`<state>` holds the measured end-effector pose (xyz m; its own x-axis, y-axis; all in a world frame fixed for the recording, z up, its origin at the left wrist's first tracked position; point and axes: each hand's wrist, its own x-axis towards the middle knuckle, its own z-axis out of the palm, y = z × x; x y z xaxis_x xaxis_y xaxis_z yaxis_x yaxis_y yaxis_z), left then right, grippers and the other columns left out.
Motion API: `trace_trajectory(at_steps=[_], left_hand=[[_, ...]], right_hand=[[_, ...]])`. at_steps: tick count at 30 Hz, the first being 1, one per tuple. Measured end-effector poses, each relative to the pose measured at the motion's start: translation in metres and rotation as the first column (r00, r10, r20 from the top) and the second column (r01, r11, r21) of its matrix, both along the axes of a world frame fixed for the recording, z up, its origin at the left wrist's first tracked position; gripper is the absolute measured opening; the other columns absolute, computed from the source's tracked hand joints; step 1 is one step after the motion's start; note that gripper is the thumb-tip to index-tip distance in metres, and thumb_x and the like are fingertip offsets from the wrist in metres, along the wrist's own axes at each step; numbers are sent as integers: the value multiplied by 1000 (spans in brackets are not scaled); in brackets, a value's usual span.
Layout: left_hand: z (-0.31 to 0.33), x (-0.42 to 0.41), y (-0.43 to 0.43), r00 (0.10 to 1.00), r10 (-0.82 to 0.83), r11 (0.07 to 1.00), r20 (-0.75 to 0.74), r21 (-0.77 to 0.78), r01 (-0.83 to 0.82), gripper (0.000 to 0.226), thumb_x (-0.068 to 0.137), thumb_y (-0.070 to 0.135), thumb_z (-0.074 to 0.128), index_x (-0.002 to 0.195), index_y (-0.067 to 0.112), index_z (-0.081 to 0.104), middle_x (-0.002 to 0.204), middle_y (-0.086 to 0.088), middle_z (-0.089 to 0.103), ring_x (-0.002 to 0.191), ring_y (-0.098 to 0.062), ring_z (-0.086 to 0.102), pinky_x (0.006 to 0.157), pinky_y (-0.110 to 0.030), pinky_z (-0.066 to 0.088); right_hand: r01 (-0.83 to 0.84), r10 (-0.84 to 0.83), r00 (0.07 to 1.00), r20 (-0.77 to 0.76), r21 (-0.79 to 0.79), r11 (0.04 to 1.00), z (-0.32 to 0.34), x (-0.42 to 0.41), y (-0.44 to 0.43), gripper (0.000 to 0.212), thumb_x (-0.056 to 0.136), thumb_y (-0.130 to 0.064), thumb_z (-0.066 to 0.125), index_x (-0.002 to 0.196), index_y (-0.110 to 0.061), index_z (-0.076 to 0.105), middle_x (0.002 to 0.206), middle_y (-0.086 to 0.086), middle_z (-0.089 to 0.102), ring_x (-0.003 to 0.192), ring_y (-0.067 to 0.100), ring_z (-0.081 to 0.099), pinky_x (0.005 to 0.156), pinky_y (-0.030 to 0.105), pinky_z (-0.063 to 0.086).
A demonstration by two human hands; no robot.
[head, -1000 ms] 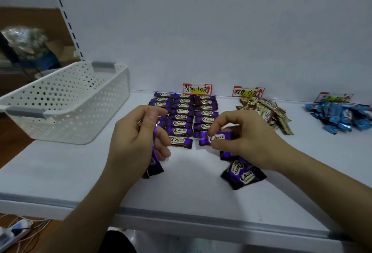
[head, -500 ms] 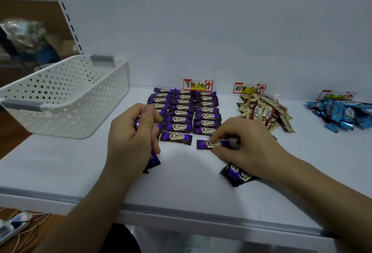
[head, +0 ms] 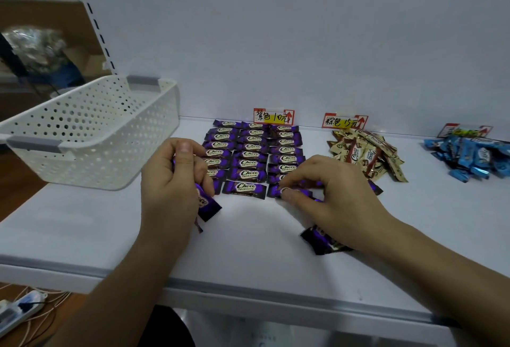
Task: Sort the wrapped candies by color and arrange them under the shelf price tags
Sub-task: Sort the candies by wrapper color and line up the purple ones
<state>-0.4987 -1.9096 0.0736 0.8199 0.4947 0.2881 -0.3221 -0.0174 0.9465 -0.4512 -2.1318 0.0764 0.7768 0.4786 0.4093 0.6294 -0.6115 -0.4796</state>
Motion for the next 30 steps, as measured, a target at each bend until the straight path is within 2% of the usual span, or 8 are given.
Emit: trace_trajectory(at_steps=[2,6,12,15,18,21,26,30], left_hand=[[6,-1,-3,1000,-25,975,3,-223,25,27,109,19,37,91,8,53,61,0,42,53,-17,44,49,-26,43],[16,0,-21,999,-39,874,4,-484,36,21,109,19,37,99,10,53,65,-1,48,56,-13,51,51,-27,49],[22,-6,-17,992,-115,440,53,-893,98,34,102,43,43,109,11,54,82,-8,61,67,-23,65,59,-34,58],[21,-11,-17,982,-171,363,78,-922,137,43,96,41,51,114,2,55,96,-19,69,84,-34,72,79,-46,60],[18,-8,-10,982,-186,402,17,-911,92,22,99,16,49,106,-3,56,94,-20,70,91,-30,70,97,-48,53],[16,-7,11,998,-40,408,40,-912,53,14,104,4,42,113,9,50,84,-8,61,70,-17,62,66,-29,58],[13,-18,42,990,6,845,-143,-529,-82,17,107,23,45,116,16,58,75,-3,72,44,-9,48,39,-19,41],[9,-23,58,972,-48,995,-228,-94,27,25,108,28,42,110,9,59,65,-5,61,42,-13,30,40,-21,23]], right_hand=[[-77,84,993,-81,83,994,12,-14,18,8,89,-33,72,97,-31,72,86,-18,67,84,3,62,69,12,45],[-123,237,908,-346,321,939,24,-32,70,19,85,-31,77,95,-26,62,80,-2,66,67,13,62,63,30,55],[51,112,941,-318,463,885,6,-31,100,19,81,-18,82,85,-22,63,65,-10,60,53,8,55,53,19,48],[90,82,954,-288,537,839,3,-33,108,18,84,-19,79,85,-23,62,69,-13,60,51,6,51,52,18,43],[117,92,953,-290,628,769,11,-33,106,15,90,-19,74,90,-27,61,76,-2,63,53,16,57,54,38,55],[140,38,956,-291,565,813,14,-23,92,12,90,-19,73,88,-26,63,75,0,65,53,5,52,52,24,50],[67,-7,947,-320,177,982,-5,-16,88,14,85,-29,78,82,-30,65,73,-8,67,66,5,60,61,23,50],[-10,8,995,-104,-17,1000,-18,-22,98,12,89,-39,71,92,-32,62,84,-15,62,79,5,56,73,32,51]])
